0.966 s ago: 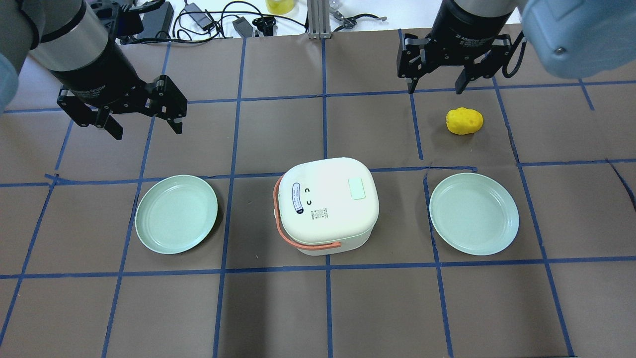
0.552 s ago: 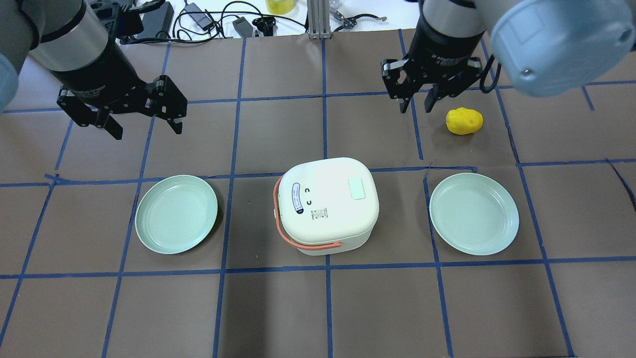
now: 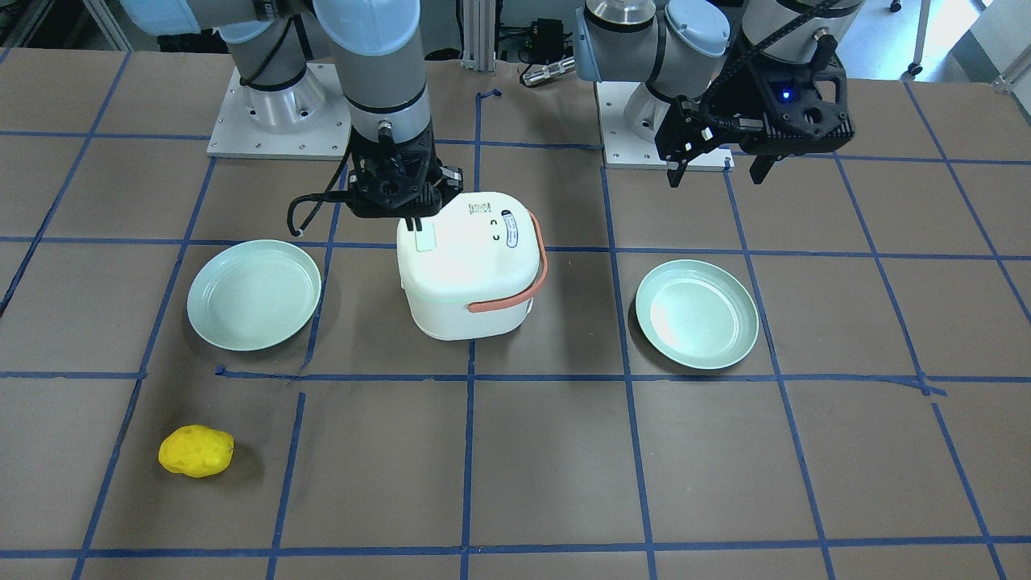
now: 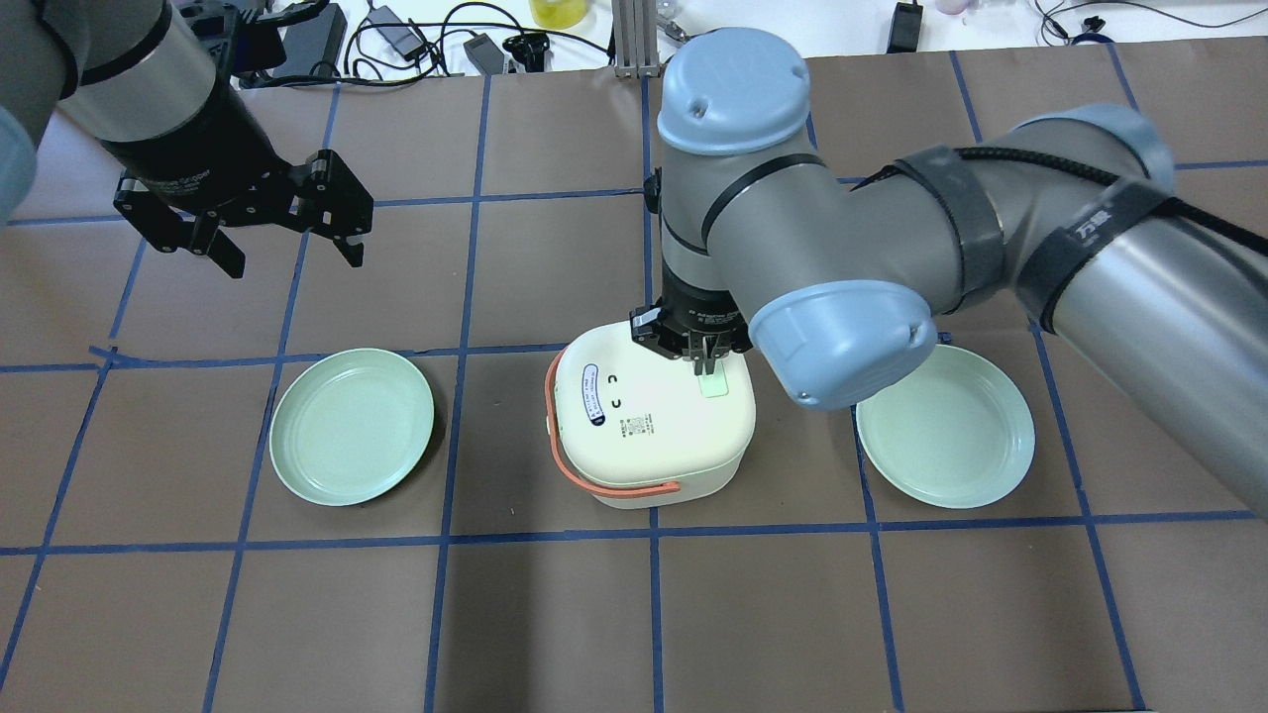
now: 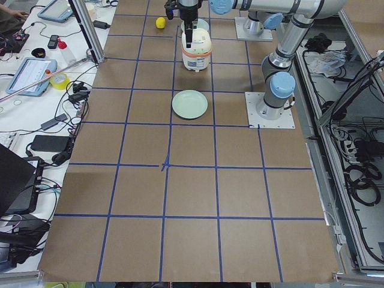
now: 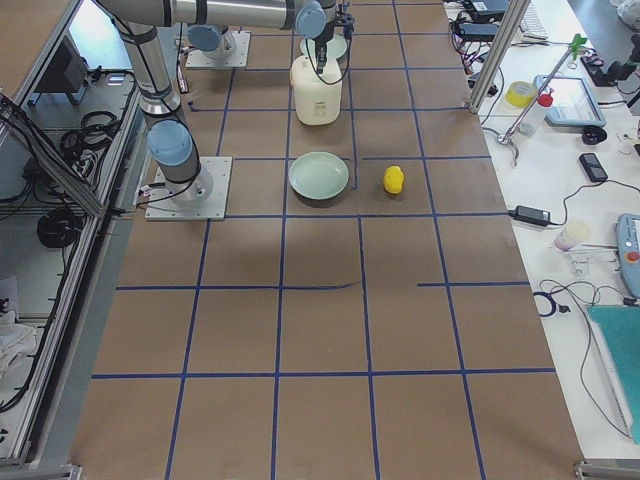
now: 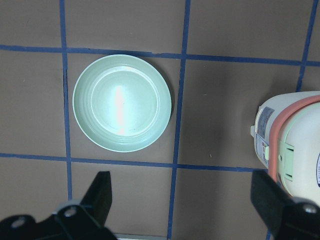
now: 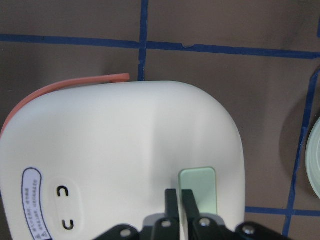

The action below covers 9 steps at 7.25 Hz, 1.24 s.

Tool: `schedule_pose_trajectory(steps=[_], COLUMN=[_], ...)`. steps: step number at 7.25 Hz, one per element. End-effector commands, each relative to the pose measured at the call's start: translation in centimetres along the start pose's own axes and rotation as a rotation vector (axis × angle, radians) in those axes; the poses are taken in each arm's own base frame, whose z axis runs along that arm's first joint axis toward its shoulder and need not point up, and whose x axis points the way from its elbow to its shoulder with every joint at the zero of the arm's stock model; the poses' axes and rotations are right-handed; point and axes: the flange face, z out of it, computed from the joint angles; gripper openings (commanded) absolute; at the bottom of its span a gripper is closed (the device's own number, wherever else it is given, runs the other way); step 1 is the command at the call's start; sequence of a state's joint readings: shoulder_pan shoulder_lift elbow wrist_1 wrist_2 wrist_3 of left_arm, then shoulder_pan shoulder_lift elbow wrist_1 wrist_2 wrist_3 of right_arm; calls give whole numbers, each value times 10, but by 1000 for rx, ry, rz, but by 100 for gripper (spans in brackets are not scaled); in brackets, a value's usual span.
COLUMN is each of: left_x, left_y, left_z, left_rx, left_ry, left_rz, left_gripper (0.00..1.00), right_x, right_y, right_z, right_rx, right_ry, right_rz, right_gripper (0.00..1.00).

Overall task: Press rice cooker button
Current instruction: 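Move the right gripper down onto the rice cooker's green lid button, then press the green button down with the closed right gripper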

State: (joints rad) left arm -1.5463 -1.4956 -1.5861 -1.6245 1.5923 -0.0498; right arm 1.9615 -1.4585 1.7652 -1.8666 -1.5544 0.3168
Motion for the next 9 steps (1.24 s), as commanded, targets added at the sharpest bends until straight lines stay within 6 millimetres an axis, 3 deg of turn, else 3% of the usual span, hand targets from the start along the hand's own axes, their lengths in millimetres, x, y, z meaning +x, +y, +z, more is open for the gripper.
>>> schedule_pose_trajectory(steps=[1,9], left_x=[0,0], left_y=[0,0], left_z=[0,0], left_rx=[0,0], left_ry=[0,0], left_rz=[-1,1], left_gripper=[100,100], right_x=[-3,12], right_y=[1,-9], right_z=[5,4], right_rx=[10,35], right_ry=[6,39], right_rz=[-10,-79], right_gripper=[17,17])
